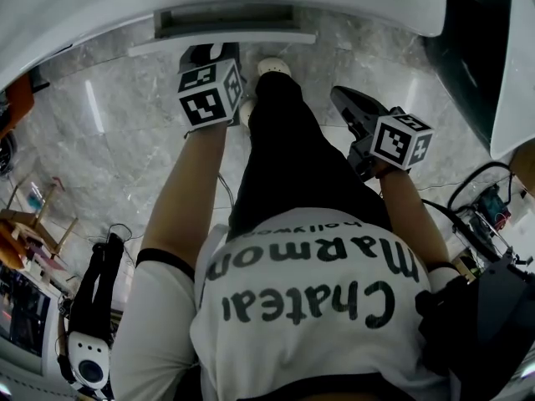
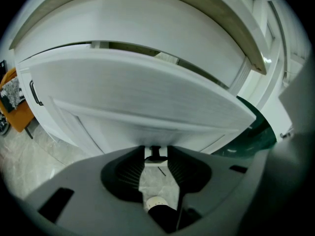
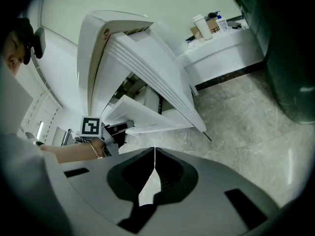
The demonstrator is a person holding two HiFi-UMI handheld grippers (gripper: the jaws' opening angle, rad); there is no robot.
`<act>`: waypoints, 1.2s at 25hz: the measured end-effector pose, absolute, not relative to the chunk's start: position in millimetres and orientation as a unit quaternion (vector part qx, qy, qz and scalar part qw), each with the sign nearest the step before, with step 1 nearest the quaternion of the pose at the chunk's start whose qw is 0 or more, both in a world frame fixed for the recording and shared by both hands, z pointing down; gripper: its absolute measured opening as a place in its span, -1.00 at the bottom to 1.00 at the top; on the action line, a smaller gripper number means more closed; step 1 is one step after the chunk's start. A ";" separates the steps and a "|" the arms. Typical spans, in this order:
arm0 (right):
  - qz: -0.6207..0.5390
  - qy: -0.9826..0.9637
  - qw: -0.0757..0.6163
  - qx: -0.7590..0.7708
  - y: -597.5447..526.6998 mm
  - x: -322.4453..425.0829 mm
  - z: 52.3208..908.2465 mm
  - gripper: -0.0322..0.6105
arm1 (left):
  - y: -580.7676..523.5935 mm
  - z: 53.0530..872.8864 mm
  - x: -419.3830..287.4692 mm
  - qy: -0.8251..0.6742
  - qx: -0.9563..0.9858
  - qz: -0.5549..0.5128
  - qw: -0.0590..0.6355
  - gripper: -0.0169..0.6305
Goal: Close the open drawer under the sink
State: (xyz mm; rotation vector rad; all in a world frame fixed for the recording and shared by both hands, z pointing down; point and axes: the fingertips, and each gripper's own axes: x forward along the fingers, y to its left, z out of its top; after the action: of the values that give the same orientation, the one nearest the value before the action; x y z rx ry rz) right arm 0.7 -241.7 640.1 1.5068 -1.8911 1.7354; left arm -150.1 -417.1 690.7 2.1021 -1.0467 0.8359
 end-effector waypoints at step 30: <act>0.580 -0.651 0.080 0.483 -243.0 -5.1 645.7 -0.86 | -436.2 684.9 -137.8 -0.404 0.805 0.307 0.307 -0.51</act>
State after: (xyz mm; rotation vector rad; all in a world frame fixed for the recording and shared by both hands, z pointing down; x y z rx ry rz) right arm -5.1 -243.0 645.7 1.4452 -1.9455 1.7350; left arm -137.8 -436.2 684.9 2.1307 -1.0678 0.8113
